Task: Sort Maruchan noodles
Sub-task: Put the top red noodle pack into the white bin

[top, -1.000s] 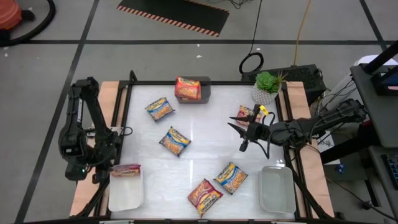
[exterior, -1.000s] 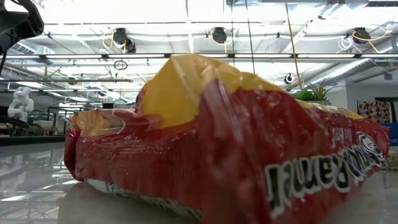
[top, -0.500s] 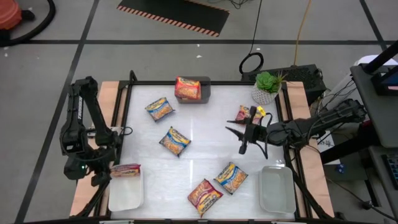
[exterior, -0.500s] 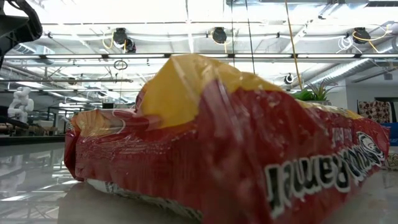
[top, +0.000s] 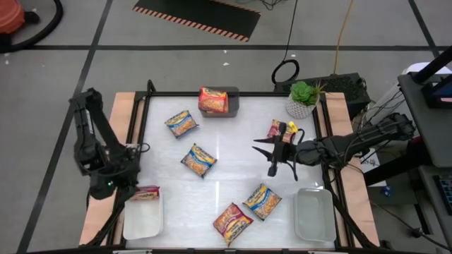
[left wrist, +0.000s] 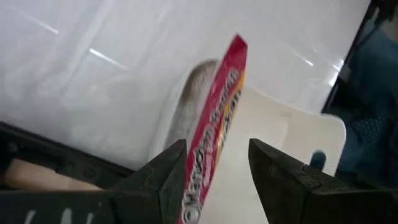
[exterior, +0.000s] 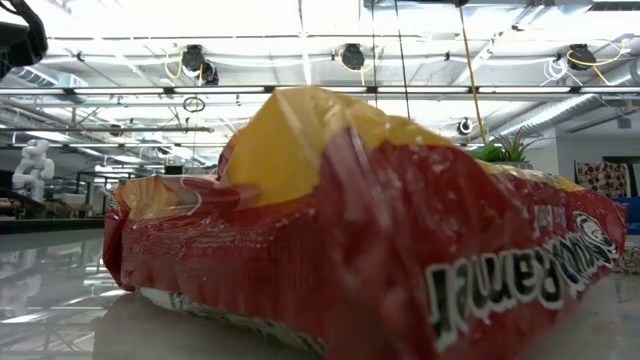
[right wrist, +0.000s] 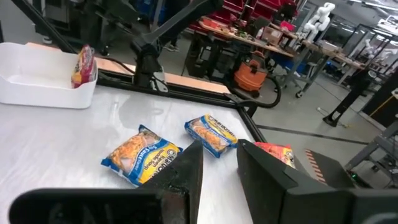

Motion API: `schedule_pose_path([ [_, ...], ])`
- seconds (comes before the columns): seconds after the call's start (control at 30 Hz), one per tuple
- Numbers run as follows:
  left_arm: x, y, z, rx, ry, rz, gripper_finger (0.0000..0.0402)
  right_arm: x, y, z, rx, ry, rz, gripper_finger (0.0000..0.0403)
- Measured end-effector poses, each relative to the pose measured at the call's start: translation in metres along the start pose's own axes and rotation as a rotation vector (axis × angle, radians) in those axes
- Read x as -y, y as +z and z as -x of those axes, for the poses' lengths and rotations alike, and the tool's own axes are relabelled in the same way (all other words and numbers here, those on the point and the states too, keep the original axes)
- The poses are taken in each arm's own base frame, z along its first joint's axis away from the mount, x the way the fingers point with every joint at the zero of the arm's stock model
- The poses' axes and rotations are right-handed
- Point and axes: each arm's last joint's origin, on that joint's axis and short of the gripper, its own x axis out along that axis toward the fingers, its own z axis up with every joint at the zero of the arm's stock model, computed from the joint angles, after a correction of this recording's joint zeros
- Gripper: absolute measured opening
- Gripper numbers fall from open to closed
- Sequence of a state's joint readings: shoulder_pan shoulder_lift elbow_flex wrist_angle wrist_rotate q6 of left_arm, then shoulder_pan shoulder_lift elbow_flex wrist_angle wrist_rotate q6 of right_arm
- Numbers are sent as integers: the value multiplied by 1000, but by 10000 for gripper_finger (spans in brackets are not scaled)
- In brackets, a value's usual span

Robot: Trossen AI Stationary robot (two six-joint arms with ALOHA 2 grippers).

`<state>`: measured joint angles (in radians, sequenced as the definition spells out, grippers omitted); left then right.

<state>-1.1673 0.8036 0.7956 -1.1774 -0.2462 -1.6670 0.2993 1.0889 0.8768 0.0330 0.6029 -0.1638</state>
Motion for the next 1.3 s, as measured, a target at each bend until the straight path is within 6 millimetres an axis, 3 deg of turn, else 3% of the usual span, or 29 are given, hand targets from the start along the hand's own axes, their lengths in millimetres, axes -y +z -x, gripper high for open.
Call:
schedule_pose_path([
  [0.3,5,19,5,86,-5,-58,177,5,-5,-2,-59,-87,68,96],
  [0.53,18,41,34,371,-26,-284,177,12,-19,-5,-181,-107,87,96],
  [0.7,24,55,45,659,62,-419,177,19,-33,-6,-305,-127,71,96],
  [0.83,25,62,40,835,180,-466,177,25,-45,-5,-408,-158,23,96],
  [0.97,24,69,33,884,255,-457,177,33,-54,-5,-480,-213,-50,96],
  [1.17,27,75,23,878,216,-356,177,44,-58,-7,-499,-302,-203,96],
  [1.3,38,80,16,893,170,-301,177,45,-61,-6,-504,-340,-407,96],
])
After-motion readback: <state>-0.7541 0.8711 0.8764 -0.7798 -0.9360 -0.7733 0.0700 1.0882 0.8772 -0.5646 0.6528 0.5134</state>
